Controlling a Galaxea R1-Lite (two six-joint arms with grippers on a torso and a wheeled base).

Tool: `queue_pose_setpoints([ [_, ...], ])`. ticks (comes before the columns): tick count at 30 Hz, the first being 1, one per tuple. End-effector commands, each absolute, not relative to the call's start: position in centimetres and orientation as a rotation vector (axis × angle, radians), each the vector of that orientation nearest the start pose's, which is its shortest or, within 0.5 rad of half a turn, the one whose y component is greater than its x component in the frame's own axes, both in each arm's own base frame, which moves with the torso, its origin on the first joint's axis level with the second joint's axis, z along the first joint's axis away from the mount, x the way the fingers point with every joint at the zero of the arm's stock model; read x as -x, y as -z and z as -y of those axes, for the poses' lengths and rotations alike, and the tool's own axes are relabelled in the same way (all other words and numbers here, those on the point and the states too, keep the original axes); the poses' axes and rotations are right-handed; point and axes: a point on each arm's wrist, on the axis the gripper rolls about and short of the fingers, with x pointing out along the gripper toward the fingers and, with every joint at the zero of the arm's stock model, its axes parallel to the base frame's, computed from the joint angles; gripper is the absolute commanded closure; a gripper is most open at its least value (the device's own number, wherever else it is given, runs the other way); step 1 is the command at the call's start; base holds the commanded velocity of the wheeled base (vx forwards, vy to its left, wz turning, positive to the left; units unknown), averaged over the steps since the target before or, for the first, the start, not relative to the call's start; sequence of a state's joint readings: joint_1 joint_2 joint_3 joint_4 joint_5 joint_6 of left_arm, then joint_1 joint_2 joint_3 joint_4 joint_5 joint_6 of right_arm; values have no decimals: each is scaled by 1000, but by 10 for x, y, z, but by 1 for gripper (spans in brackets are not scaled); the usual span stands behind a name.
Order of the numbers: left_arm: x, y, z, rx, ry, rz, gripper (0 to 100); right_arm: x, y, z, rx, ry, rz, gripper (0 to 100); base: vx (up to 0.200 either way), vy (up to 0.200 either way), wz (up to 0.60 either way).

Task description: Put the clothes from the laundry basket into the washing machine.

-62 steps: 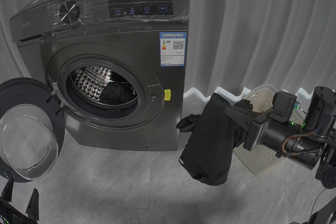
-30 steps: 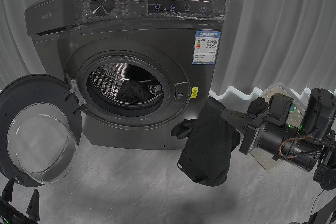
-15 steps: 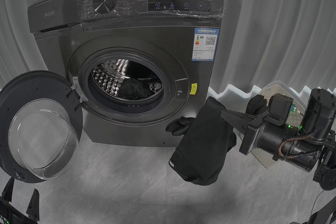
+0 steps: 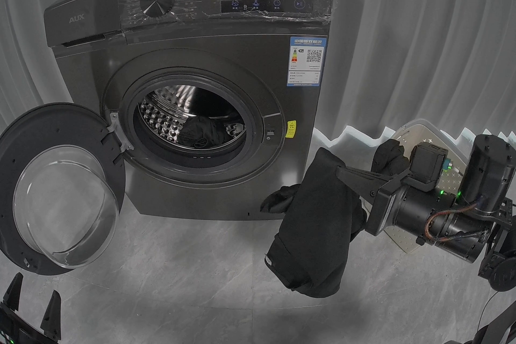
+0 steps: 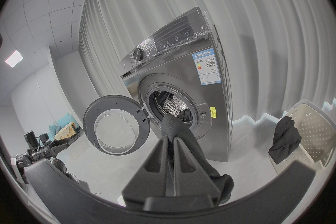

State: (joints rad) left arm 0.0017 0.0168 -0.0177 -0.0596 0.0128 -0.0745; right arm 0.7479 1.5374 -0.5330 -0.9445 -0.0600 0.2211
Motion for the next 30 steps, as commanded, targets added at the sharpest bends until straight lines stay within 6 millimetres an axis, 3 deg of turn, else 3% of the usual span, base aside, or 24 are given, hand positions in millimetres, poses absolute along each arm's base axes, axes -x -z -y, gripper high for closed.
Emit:
queue_pose_setpoints([
  [1, 23, -82, 0, 74, -15, 62, 0, -186, -184, -171, -183, -678, -143, 100, 0, 200, 0],
  [11, 23, -82, 0, 68, -21, 62, 0, -192, -182, -177, -186, -680, -136, 100, 0, 200, 0],
  [20, 23, -82, 0, 56, -17, 62, 0, -196, -180, -182, -191, -686, -125, 100, 0, 0, 0],
  [25, 23, -83, 1, -5, 40, 64, 0, -197, -182, -197, -234, -719, -131, 100, 0, 0, 0],
  [27, 24, -93, 3, -8, 133, 80, 0, -198, -185, -203, -253, -733, -125, 100, 0, 0, 0],
  [30, 19, -138, 8, -8, 305, 71, 0, -203, -190, -213, -268, -743, -107, 100, 0, 0, 0],
])
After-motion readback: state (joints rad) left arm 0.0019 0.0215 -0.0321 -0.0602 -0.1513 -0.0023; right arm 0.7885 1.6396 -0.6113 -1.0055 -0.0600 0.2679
